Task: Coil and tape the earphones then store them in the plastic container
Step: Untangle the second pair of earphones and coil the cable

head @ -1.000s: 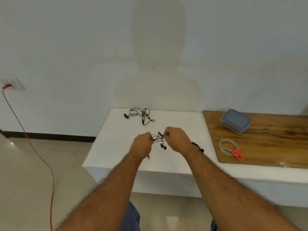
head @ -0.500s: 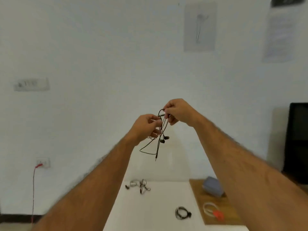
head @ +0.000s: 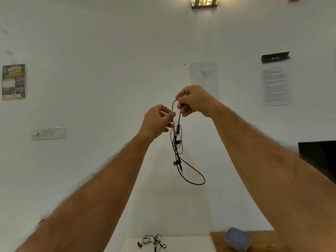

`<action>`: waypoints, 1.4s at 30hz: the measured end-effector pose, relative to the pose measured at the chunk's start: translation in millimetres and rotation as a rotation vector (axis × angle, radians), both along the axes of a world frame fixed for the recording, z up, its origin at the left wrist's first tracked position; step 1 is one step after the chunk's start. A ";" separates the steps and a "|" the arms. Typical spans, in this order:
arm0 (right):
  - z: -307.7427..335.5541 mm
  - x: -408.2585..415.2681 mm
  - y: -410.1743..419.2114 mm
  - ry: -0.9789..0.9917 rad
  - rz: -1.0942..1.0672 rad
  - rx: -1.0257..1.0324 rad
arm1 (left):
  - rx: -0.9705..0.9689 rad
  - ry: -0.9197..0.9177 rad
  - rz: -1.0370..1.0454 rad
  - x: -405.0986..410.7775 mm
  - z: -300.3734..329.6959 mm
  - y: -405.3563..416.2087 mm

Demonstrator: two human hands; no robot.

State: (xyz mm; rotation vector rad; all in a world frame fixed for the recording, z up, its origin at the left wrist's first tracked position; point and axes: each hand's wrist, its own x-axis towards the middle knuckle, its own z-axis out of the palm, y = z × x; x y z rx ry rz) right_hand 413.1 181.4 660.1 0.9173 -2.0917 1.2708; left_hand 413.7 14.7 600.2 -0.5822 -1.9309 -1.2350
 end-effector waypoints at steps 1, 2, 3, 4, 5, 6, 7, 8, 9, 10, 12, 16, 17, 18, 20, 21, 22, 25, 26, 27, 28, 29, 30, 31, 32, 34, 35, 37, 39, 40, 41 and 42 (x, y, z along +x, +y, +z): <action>0.4 1.4 0.5 0.013 -0.037 0.024 | -0.009 -0.026 0.006 0.5 0.2 -0.3; -0.4 2.1 0.7 0.015 -0.064 0.058 | -0.034 -0.057 0.004 0.7 -0.4 -0.2; -2.0 2.4 0.8 0.009 -0.079 0.093 | -0.067 -0.078 0.005 0.3 -1.9 0.4; -3.4 1.7 1.0 0.006 -0.085 0.118 | -0.096 -0.082 0.013 0.0 -3.4 1.8; -3.9 1.0 1.3 0.011 -0.087 0.127 | -0.111 -0.075 0.028 -1.2 -4.2 3.7; -4.4 0.4 1.7 0.017 -0.085 0.126 | -0.113 -0.074 0.040 -2.3 -5.4 5.9; -5.0 0.4 2.2 0.024 -0.080 0.121 | -0.111 -0.091 0.048 -3.4 -7.0 8.5; -5.2 -0.2 3.0 0.033 -0.074 0.118 | -0.119 -0.118 0.059 -4.6 -8.3 10.7; -6.1 -0.6 4.2 0.053 -0.076 0.124 | -0.142 -0.149 0.084 -6.3 -10.0 12.1; -7.8 -0.7 6.2 0.091 -0.099 0.146 | -0.172 -0.175 0.118 -7.6 -11.9 13.2; -11.2 -3.5 12.4 0.217 -0.228 0.268 | -0.237 -0.168 0.219 -10.6 -15.2 11.1; -20.9 -17.3 35.4 0.403 -0.512 0.554 | -0.444 -0.066 0.544 -10.9 -19.4 -10.9; -23.9 -20.5 41.7 0.403 -0.547 0.563 | -0.484 -0.089 0.566 -11.1 -20.3 -17.0; -27.0 -23.1 46.9 0.398 -0.576 0.556 | -0.499 -0.123 0.551 -11.4 -21.7 -22.0; -31.7 -26.6 52.2 0.383 -0.620 0.525 | -0.466 -0.181 0.481 -10.0 -24.5 -26.6; -34.1 -27.6 52.3 0.387 -0.655 0.501 | -0.451 -0.181 0.483 -9.3 -25.3 -27.2; -36.5 -29.0 52.2 0.400 -0.710 0.466 | -0.460 -0.156 0.534 -8.5 -25.9 -26.9; -44.4 -33.8 57.0 0.405 -0.896 0.332 | -0.488 -0.038 0.766 -7.1 -28.7 -31.6; -46.3 -36.1 61.0 0.356 -0.920 0.303 | -0.468 -0.042 0.781 -7.5 -29.6 -36.0; -47.9 -38.9 65.5 0.275 -0.886 0.256 | -0.444 -0.070 0.768 -9.4 -30.5 -41.2; -48.6 -40.8 69.4 0.177 -0.796 0.184 | -0.416 -0.110 0.724 -11.3 -31.0 -46.2; -49.5 -41.4 71.8 0.081 -0.675 0.109 | -0.384 -0.150 0.652 -13.2 -30.9 -50.0; -49.9 -39.8 72.9 -0.003 -0.557 0.049 | -0.341 -0.189 0.553 -14.7 -31.4 -51.7; -50.0 -37.1 72.4 -0.057 -0.464 0.025 | -0.277 -0.216 0.439 -15.6 -32.1 -51.6; -49.8 -34.8 70.9 -0.084 -0.406 0.033 | -0.204 -0.242 0.325 -14.4 -32.5 -49.0; -50.6 -30.5 64.7 -0.111 -0.337 0.059 | -0.099 -0.276 0.167 -10.1 -31.5 -40.6; -50.6 -28.0 61.1 -0.124 -0.293 0.057 | -0.091 -0.278 0.130 -8.9 -29.9 -35.4; -49.4 -23.6 53.0 -0.157 -0.181 0.051 | -0.168 -0.277 0.142 -8.0 -27.8 -26.0; -47.1 -16.7 43.1 -0.173 -0.089 0.061 | -0.259 -0.314 0.167 -7.7 -28.7 -18.9; -45.5 -13.9 37.9 -0.170 -0.054 0.054 | -0.284 -0.343 0.161 -7.7 -30.4 -16.5; -43.9 -11.1 32.8 -0.170 -0.021 0.034 | -0.298 -0.367 0.155 -8.4 -32.5 -14.8; -42.4 -8.4 27.9 -0.179 0.016 0.004 | -0.305 -0.381 0.158 -9.4 -34.8 -13.4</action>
